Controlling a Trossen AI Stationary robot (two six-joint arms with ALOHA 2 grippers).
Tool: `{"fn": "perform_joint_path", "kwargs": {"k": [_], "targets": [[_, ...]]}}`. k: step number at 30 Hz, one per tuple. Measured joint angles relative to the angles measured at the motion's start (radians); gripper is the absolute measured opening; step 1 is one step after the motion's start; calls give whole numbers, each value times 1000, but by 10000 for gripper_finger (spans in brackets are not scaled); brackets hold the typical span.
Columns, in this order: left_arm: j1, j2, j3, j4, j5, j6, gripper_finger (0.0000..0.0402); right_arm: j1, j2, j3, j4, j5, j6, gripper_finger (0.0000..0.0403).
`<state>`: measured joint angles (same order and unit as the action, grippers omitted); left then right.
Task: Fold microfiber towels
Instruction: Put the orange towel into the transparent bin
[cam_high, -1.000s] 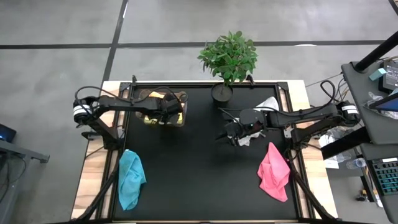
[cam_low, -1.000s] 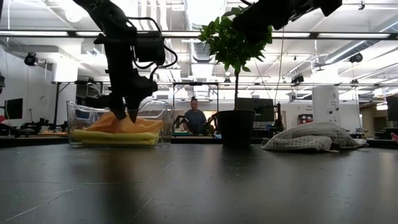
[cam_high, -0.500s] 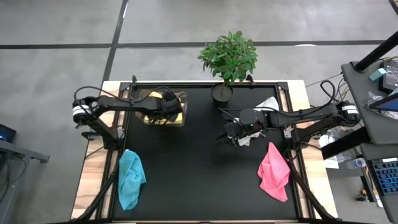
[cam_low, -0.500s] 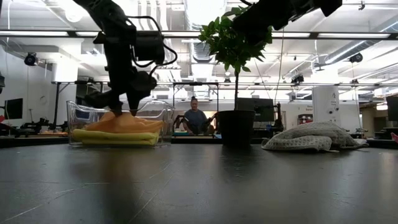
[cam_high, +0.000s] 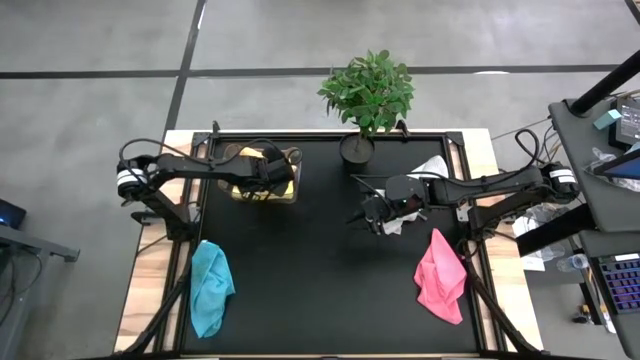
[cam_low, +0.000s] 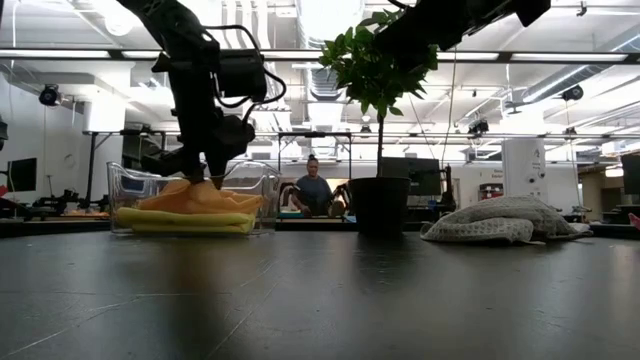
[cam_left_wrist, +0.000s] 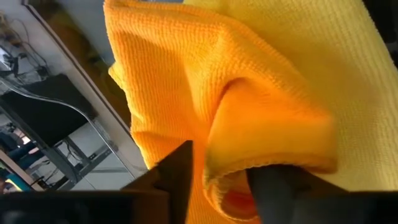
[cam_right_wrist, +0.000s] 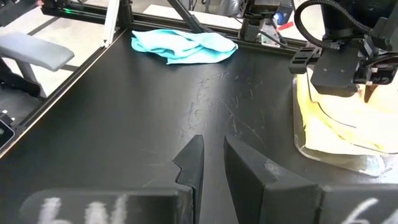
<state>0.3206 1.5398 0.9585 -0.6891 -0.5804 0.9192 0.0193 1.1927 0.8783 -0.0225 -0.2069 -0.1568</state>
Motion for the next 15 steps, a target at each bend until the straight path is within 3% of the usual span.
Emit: {"fn": "perform_joint_path", "kwargs": {"k": [6,15], "targets": [[0,0,0,0,2,-24,14,0,0,0,-1,0,-1,54],[1,0,25,-1,3,-167,2,0,0,0,-1,1,-1,54]]}}
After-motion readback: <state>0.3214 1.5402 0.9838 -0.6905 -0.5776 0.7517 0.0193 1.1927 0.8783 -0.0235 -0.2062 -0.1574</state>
